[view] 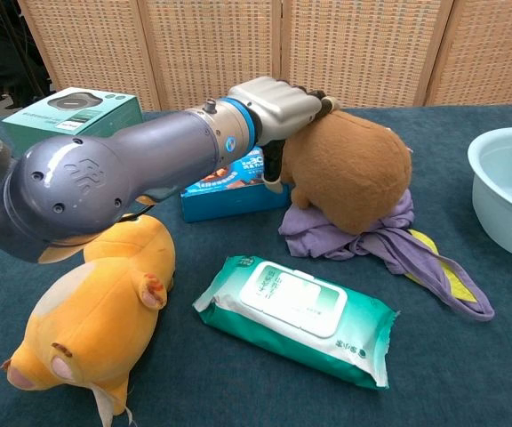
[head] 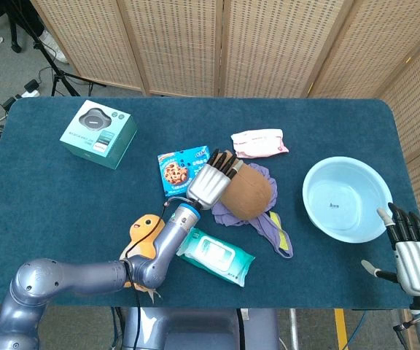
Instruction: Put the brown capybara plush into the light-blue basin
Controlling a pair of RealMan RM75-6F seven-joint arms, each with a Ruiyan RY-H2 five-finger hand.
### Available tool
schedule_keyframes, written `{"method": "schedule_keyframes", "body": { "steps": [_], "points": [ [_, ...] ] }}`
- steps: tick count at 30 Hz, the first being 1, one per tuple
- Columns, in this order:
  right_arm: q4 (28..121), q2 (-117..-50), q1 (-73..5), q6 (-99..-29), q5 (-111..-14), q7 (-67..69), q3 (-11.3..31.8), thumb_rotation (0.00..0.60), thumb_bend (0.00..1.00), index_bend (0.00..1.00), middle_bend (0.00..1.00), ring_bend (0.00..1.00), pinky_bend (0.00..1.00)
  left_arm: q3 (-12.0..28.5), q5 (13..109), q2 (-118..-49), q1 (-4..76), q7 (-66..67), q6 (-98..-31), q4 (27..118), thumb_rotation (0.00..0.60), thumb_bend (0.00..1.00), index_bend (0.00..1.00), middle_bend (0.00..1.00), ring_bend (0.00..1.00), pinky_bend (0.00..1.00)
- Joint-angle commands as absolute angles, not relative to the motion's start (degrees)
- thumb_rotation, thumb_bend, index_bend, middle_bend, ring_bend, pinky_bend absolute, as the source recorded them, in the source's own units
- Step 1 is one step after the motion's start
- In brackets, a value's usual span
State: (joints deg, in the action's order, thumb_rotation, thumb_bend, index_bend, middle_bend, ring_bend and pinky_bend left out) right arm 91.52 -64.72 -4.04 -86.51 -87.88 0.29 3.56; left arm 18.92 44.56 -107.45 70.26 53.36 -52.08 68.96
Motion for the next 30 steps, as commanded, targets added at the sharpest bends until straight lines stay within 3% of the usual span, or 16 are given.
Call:
{"method": "schedule_keyframes", "body": {
  "steps": [1, 11, 15, 18, 24, 30],
  "points": [
    [91.5, -64.8, -4.1, -86.6, -88.0, 0.0, 3.5, 0.600, 0.00, 0.00, 0.00, 0.00, 0.00, 19.8, 46.5, -104.5, 69.1, 50.1, -54.0, 72.6, 0.600, 0.11, 0.00, 0.00, 0.00, 0.00],
    [91.9, -65.5, -4.2, -86.5, -88.3, -2.3, 3.3, 0.600, 0.00, 0.00, 0.00, 0.00, 0.00, 25.2, 49.9, -85.2, 62.7, 45.4, -61.9, 91.0, 0.600, 0.11, 0.00, 0.00, 0.00, 0.00],
    [92.0, -65.8, -4.3, -86.3, -88.5, -3.5, 3.2, 0.600, 0.00, 0.00, 0.00, 0.00, 0.00, 25.2, 52.5, -77.1, 57.7, 43.3, -66.1, 98.2, 0.600, 0.11, 0.00, 0.00, 0.00, 0.00],
    [91.9, -66.1, -4.4, -86.3, -88.6, -4.6, 3.2, 0.600, 0.00, 0.00, 0.00, 0.00, 0.00, 21.9, 56.2, -70.4, 51.7, 42.3, -69.5, 104.4, 0.600, 0.11, 0.00, 0.00, 0.00, 0.00],
    [92.5, -66.7, -4.6, -85.8, -88.6, -7.1, 3.0, 0.600, 0.00, 0.00, 0.00, 0.00, 0.00, 10.2, 67.2, -59.5, 36.4, 34.2, -77.4, 115.0, 0.600, 0.12, 0.00, 0.00, 0.00, 0.00],
    [92.8, -67.4, -4.8, -85.2, -88.9, -9.0, 2.4, 0.600, 0.00, 0.00, 0.00, 0.00, 0.00, -0.6, 77.0, -55.1, 24.7, 23.4, -81.7, 113.7, 0.600, 0.11, 0.00, 0.00, 0.00, 0.00]
  ]
}}
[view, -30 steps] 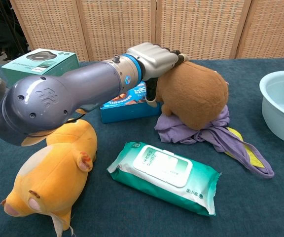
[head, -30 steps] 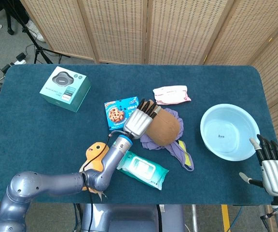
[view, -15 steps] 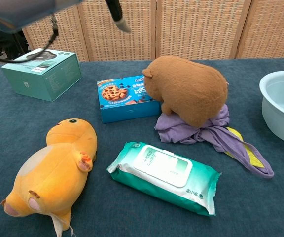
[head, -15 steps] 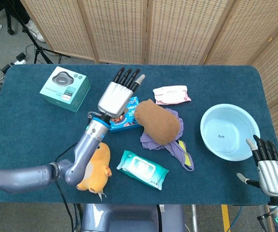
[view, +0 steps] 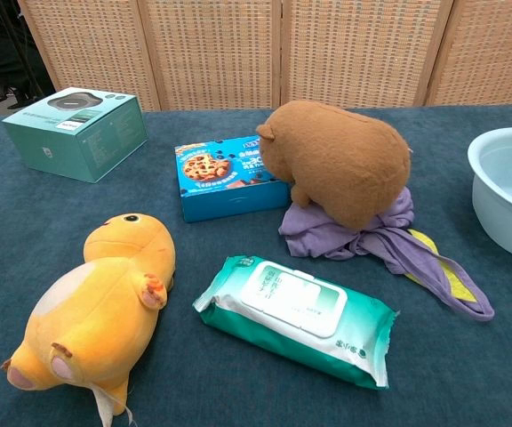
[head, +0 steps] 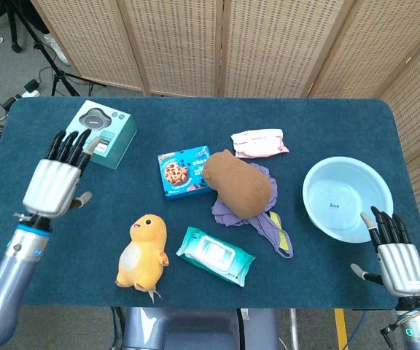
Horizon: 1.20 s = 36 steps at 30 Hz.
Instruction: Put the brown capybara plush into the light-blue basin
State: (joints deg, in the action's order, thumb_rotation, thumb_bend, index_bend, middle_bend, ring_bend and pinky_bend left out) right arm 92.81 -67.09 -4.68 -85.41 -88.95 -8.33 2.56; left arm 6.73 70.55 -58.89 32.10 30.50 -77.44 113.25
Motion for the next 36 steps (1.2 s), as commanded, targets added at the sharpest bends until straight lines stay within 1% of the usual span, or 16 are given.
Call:
{"method": "schedule_keyframes", "body": {
  "steps": [1, 3, 6, 10, 14, 17, 20, 21, 23, 24, 27, 31, 32, 33, 34, 36],
  "points": [
    [92.8, -67.5, -4.8, -85.1, -88.8, -9.3, 2.5, 0.600, 0.00, 0.00, 0.00, 0.00, 0.00, -1.7, 78.1, -55.2, 23.3, 22.1, -82.4, 112.6, 0.600, 0.11, 0.00, 0.00, 0.00, 0.00],
    [92.8, -67.7, -4.9, -84.8, -88.5, -10.0, 2.5, 0.600, 0.00, 0.00, 0.00, 0.00, 0.00, -3.9, 78.8, -55.9, 20.4, 20.6, -83.2, 110.2, 0.600, 0.12, 0.00, 0.00, 0.00, 0.00],
    [92.7, -68.0, -4.9, -84.7, -88.2, -10.6, 2.7, 0.600, 0.00, 0.00, 0.00, 0.00, 0.00, -5.3, 79.0, -57.5, 17.8, 19.7, -84.1, 107.9, 0.600, 0.12, 0.00, 0.00, 0.00, 0.00],
    [92.5, -68.4, -5.1, -84.3, -87.4, -11.1, 3.0, 0.600, 0.00, 0.00, 0.00, 0.00, 0.00, -6.2, 79.5, -60.7, 14.9, 17.7, -85.2, 104.3, 0.600, 0.12, 0.00, 0.00, 0.00, 0.00],
    [93.2, -68.6, -5.8, -83.4, -86.8, -11.8, 3.5, 0.600, 0.00, 0.00, 0.00, 0.00, 0.00, -6.4, 79.0, -62.5, 14.1, 16.1, -83.8, 101.9, 0.600, 0.13, 0.00, 0.00, 0.00, 0.00],
    [96.1, -67.7, -7.8, -81.5, -87.0, -14.5, 4.5, 0.600, 0.00, 0.00, 0.00, 0.00, 0.00, -6.1, 78.2, -63.9, 13.9, 16.0, -82.7, 100.0, 0.600, 0.13, 0.00, 0.00, 0.00, 0.00],
    [103.7, -65.1, -11.2, -76.9, -85.4, -16.8, 6.5, 0.600, 0.00, 0.00, 0.00, 0.00, 0.00, -5.5, 77.5, -64.6, 13.9, 15.4, -81.7, 99.0, 0.600, 0.13, 0.00, 0.00, 0.00, 0.00],
    [108.3, -63.3, -13.1, -73.6, -82.8, -17.5, 7.9, 0.600, 0.00, 0.00, 0.00, 0.00, 0.00, -5.0, 77.1, -64.7, 13.7, 14.9, -81.8, 98.7, 0.600, 0.13, 0.00, 0.00, 0.00, 0.00],
    [114.0, -60.8, -16.1, -69.0, -78.2, -19.0, 10.2, 0.600, 0.00, 0.00, 0.00, 0.00, 0.00, -4.6, 76.9, -64.8, 13.6, 14.4, -81.7, 98.2, 0.600, 0.13, 0.00, 0.00, 0.00, 0.00],
    [118.3, -58.7, -18.9, -65.5, -72.5, -21.5, 12.5, 0.600, 0.00, 0.00, 0.00, 0.00, 0.00, -4.2, 76.9, -64.8, 13.5, 13.8, -81.6, 97.8, 0.600, 0.13, 0.00, 0.00, 0.00, 0.00],
    [124.2, -56.4, -25.0, -61.4, -58.8, -28.3, 16.7, 0.600, 0.00, 0.00, 0.00, 0.00, 0.00, -3.6, 76.7, -64.6, 13.3, 12.3, -81.0, 97.2, 0.600, 0.13, 0.00, 0.00, 0.00, 0.00],
    [127.4, -56.1, -33.3, -59.3, -42.1, -34.9, 20.3, 0.600, 0.00, 0.00, 0.00, 0.00, 0.00, -3.3, 76.8, -64.7, 13.4, 11.2, -79.8, 96.5, 0.600, 0.14, 0.00, 0.00, 0.00, 0.00],
    [127.8, -56.4, -37.5, -59.1, -34.4, -37.4, 21.5, 0.600, 0.00, 0.00, 0.00, 0.00, 0.00, -3.2, 76.8, -64.7, 13.4, 10.7, -79.2, 96.3, 0.600, 0.14, 0.00, 0.00, 0.00, 0.00],
    [127.9, -56.7, -40.5, -59.3, -29.1, -38.8, 22.3, 0.600, 0.00, 0.00, 0.00, 0.00, 0.00, -3.1, 76.8, -64.7, 13.5, 10.4, -78.8, 96.2, 0.600, 0.14, 0.00, 0.00, 0.00, 0.00],
    [127.4, -58.1, -44.6, -58.4, -21.6, -38.7, 24.1, 0.600, 0.00, 0.00, 0.00, 0.00, 0.00, -2.9, 76.5, -64.7, 13.5, 9.8, -78.3, 95.9, 0.600, 0.14, 0.00, 0.00, 0.00, 0.00],
    [125.6, -59.1, -51.4, -58.5, -9.1, -40.2, 25.8, 0.600, 0.00, 0.00, 0.00, 0.00, 0.00, -2.6, 76.3, -64.6, 13.6, 9.1, -77.5, 95.5, 0.600, 0.14, 0.00, 0.00, 0.00, 0.00]
  ]
}}
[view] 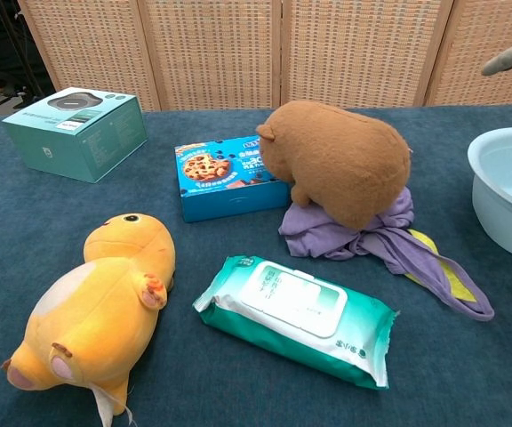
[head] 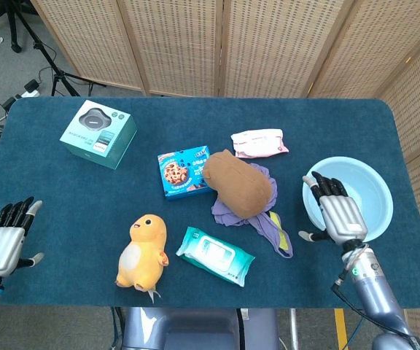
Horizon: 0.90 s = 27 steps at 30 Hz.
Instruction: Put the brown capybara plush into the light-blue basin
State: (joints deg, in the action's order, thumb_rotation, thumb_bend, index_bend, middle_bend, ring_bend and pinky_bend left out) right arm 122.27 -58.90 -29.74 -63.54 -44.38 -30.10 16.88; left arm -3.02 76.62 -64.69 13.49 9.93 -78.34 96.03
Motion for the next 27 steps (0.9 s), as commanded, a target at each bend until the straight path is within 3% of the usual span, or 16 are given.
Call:
{"method": "schedule_keyframes", "body": {
  "steps": [1, 5, 11, 21, 27],
  "points": [
    [124.6, -59.7, -54.5, -58.8, -4.0, -40.9, 26.4, 0.600, 0.00, 0.00, 0.00, 0.00, 0.00, -2.5, 76.1, -64.6, 13.7, 8.8, -77.1, 95.4, 0.600, 0.14, 0.00, 0.00, 0.00, 0.00],
    [119.8, -62.6, -64.8, -61.8, 10.2, -45.2, 27.4, 0.600, 0.00, 0.00, 0.00, 0.00, 0.00, -1.8, 75.4, -64.6, 13.7, 7.8, -75.9, 94.6, 0.600, 0.14, 0.00, 0.00, 0.00, 0.00],
    [112.7, -67.8, -75.9, -67.8, 22.1, -51.8, 28.6, 0.600, 0.00, 0.00, 0.00, 0.00, 0.00, -1.1, 74.4, -64.6, 14.0, 6.3, -73.6, 93.6, 0.600, 0.14, 0.00, 0.00, 0.00, 0.00],
    [104.5, -73.2, -83.4, -70.6, 28.1, -56.5, 32.4, 0.600, 0.00, 0.00, 0.00, 0.00, 0.00, -0.2, 73.0, -64.9, 14.4, 4.9, -70.7, 92.0, 0.600, 0.14, 0.00, 0.00, 0.00, 0.00],
    [99.8, -76.9, -84.2, -68.4, 27.5, -58.2, 31.4, 0.600, 0.00, 0.00, 0.00, 0.00, 0.00, 0.2, 73.4, -64.5, 14.2, 3.4, -70.3, 91.8, 0.600, 0.14, 0.00, 0.00, 0.00, 0.00]
  ]
}}
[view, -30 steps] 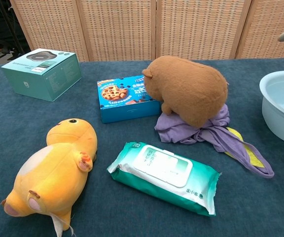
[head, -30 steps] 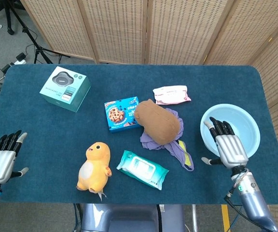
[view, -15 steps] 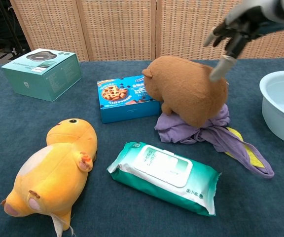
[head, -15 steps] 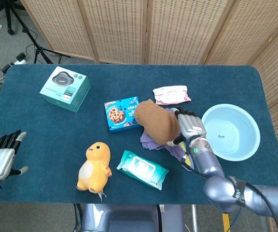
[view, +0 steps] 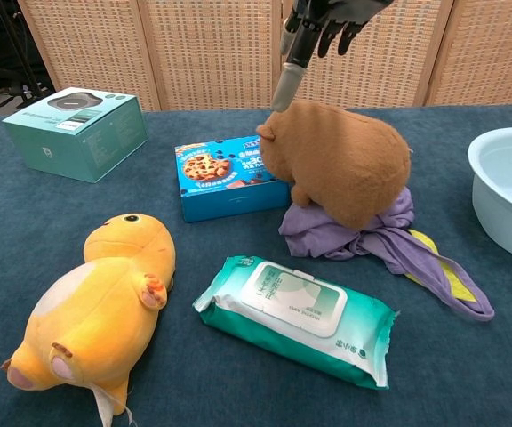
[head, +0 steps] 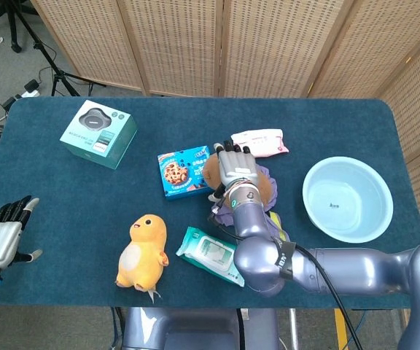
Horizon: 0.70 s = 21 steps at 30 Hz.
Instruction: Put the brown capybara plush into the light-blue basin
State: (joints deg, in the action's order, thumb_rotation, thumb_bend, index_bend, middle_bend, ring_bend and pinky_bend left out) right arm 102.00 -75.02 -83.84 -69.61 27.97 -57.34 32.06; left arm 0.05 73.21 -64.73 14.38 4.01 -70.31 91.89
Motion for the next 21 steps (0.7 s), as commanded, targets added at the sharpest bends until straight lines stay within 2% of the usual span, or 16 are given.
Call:
{"method": "schedule_keyframes", "body": {
  "steps": [1, 21],
  "points": [
    [98.5, -77.9, -84.0, -67.3, 27.5, -58.5, 30.9, 0.600, 0.00, 0.00, 0.00, 0.00, 0.00, 0.4, 73.3, -64.4, 14.2, 2.9, -70.3, 91.6, 0.600, 0.14, 0.00, 0.00, 0.00, 0.00],
    [87.9, -83.6, -81.0, -59.6, 21.0, -57.7, 28.3, 0.600, 0.00, 0.00, 0.00, 0.00, 0.00, 0.6, 73.5, -64.5, 14.5, 2.4, -67.7, 91.1, 0.600, 0.14, 0.00, 0.00, 0.00, 0.00]
  ]
}}
